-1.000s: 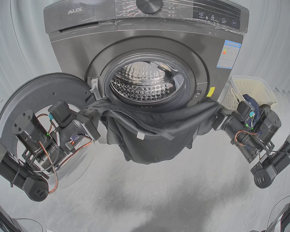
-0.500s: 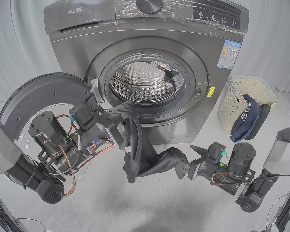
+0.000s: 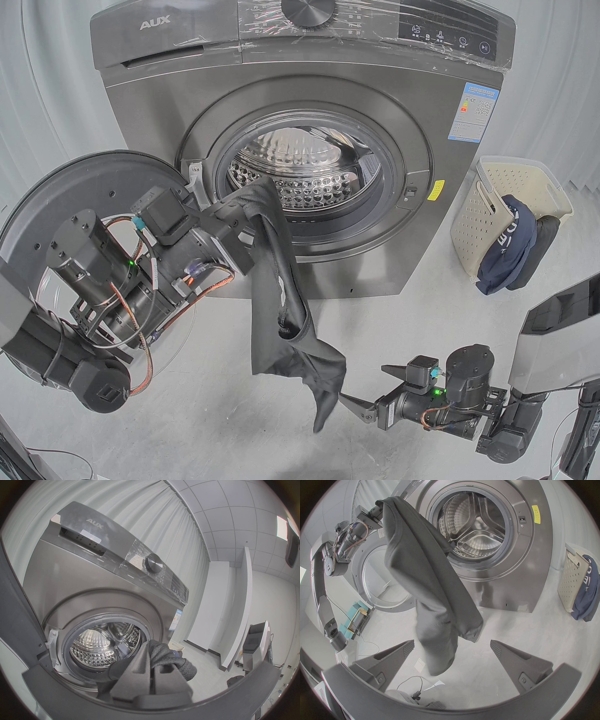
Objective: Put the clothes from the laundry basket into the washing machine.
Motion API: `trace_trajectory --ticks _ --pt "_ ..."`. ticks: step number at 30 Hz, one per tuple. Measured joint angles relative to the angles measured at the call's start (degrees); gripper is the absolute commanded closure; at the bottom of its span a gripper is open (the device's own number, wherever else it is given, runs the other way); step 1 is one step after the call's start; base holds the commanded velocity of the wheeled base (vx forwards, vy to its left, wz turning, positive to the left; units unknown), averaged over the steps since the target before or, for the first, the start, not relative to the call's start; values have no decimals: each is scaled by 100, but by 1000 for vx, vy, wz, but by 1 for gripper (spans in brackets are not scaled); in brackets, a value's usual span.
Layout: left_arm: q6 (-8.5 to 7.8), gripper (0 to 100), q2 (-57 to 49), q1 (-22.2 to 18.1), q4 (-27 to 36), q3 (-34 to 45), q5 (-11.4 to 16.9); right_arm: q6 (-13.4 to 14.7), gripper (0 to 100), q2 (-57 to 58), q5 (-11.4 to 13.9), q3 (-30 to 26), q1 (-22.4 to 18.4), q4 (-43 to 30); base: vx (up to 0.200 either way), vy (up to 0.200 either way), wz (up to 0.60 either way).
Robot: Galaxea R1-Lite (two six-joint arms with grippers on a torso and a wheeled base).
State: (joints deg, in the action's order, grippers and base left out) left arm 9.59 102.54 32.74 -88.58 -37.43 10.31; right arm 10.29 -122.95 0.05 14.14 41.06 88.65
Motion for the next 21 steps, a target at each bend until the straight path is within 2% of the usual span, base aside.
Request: trace_trajectory --ticks 4,14,21 --pt "4 100 -94 33 0 24 16 9 0 -28 -2 324 30 -2 0 0 0" --pt "-34 100 -234 228 -2 215 41 51 0 -179 -38 1773 122 -7 0 0 0" --pt "-32 100 -301 278 1 239 41 -44 0 -397 -27 2356 494 -9 0 0 0"
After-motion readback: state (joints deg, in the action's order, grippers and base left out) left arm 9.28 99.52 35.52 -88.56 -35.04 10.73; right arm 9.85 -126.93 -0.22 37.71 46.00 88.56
